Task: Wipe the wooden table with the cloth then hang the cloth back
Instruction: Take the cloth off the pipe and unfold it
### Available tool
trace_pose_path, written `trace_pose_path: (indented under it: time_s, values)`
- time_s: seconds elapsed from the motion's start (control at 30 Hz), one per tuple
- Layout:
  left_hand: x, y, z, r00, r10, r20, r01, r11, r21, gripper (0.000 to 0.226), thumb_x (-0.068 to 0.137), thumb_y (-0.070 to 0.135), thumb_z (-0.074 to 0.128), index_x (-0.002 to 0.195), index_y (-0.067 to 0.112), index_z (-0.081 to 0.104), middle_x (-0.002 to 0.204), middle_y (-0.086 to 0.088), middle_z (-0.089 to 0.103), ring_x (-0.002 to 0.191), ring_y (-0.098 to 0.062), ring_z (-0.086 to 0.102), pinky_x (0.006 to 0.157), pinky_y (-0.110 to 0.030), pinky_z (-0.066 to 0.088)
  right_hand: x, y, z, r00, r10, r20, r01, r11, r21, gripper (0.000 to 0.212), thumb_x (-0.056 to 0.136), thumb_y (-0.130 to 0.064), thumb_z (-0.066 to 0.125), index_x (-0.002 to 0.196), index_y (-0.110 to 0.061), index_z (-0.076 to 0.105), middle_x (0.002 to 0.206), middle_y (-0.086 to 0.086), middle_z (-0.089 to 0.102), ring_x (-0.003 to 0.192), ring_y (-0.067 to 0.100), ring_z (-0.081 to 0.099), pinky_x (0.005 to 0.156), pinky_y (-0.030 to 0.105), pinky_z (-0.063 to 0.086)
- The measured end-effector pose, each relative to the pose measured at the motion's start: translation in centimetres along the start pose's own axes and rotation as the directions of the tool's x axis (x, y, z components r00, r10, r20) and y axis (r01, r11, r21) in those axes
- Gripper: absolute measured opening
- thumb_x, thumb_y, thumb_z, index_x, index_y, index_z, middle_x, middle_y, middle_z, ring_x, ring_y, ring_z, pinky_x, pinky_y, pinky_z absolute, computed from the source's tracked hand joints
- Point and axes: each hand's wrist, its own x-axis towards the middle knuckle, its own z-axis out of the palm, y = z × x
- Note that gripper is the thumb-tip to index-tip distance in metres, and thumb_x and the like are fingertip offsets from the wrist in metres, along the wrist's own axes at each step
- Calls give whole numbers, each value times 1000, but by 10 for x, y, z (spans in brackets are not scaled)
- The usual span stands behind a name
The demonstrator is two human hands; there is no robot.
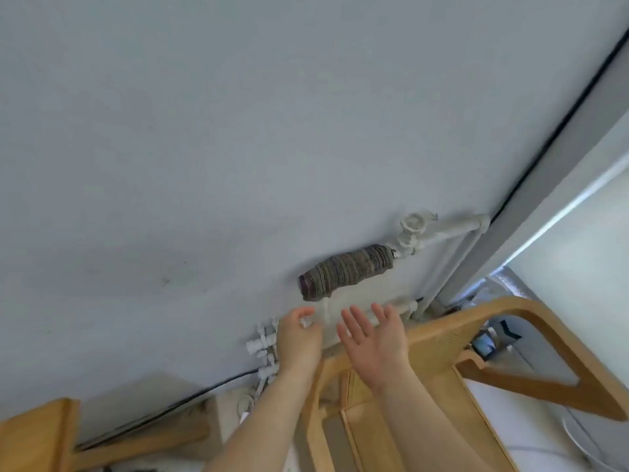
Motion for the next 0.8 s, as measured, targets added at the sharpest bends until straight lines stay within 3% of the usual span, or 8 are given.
trace_pose_path:
  time_s: [0.1,0.17,0.3,0.37,0.43,0.53,0.67,0.8]
  values:
    - [56,-2,11,996,-91,-18,90,994,-55,48,90,16,54,136,21,43,138,-2,48,123,-22,48,103,-35,40,52,9,20,997,15,-75,-19,998,-56,45,102,-33,44,144,-18,38,132,17,54,120,34,54,103,49,45]
    - [86,2,17,993,-120,21,121,992,-33,58,91,22,56,145,20,33,144,-2,41,129,-22,43,103,-34,37,85,13,30,994,26,-104,-34,996,-77,47,101,-34,46,145,-22,36,137,15,50,125,32,50,103,51,45]
    - [127,6,27,969,-177,173,193,977,-86,30,90,24,59,118,14,57,110,-1,64,95,-15,61,75,-30,50,128,14,48,984,54,-173,-78,987,-139,37,98,-38,52,131,-24,47,130,10,56,121,28,53,99,55,44]
    - [132,11,26,977,-175,117,184,980,-70,18,89,26,61,101,12,63,91,-1,66,82,-14,61,61,-27,45,135,14,58,974,52,-219,-100,972,-214,33,95,-35,56,123,-18,55,121,10,62,114,25,57,99,52,44]
    - [128,15,23,984,-173,51,177,980,-87,17,85,27,67,89,10,65,85,-4,67,78,-19,63,61,-29,48,136,13,63,959,14,-282,-93,959,-269,32,94,-26,59,122,-12,58,110,10,66,104,26,61,93,47,47]
    - [101,23,15,974,-173,148,195,970,-148,18,78,28,74,83,12,68,79,-6,71,74,-20,66,65,-34,51,120,6,66,925,-99,-368,-13,957,-289,19,96,-16,57,111,-5,57,94,16,65,84,37,65,80,52,55]
    - [61,33,13,953,-139,269,174,978,-111,28,76,26,77,90,15,57,75,-3,72,65,-18,68,61,-33,53,83,-15,76,894,-330,-304,134,843,-521,24,99,-26,46,116,-13,57,105,14,65,94,38,65,85,56,55]
    - [32,50,6,983,144,110,-151,987,58,32,73,15,74,85,33,50,77,8,54,70,-13,53,59,-23,42,39,-42,87,913,-382,-141,156,649,-744,27,98,-29,47,105,-8,61,99,13,64,92,35,63,90,50,53]
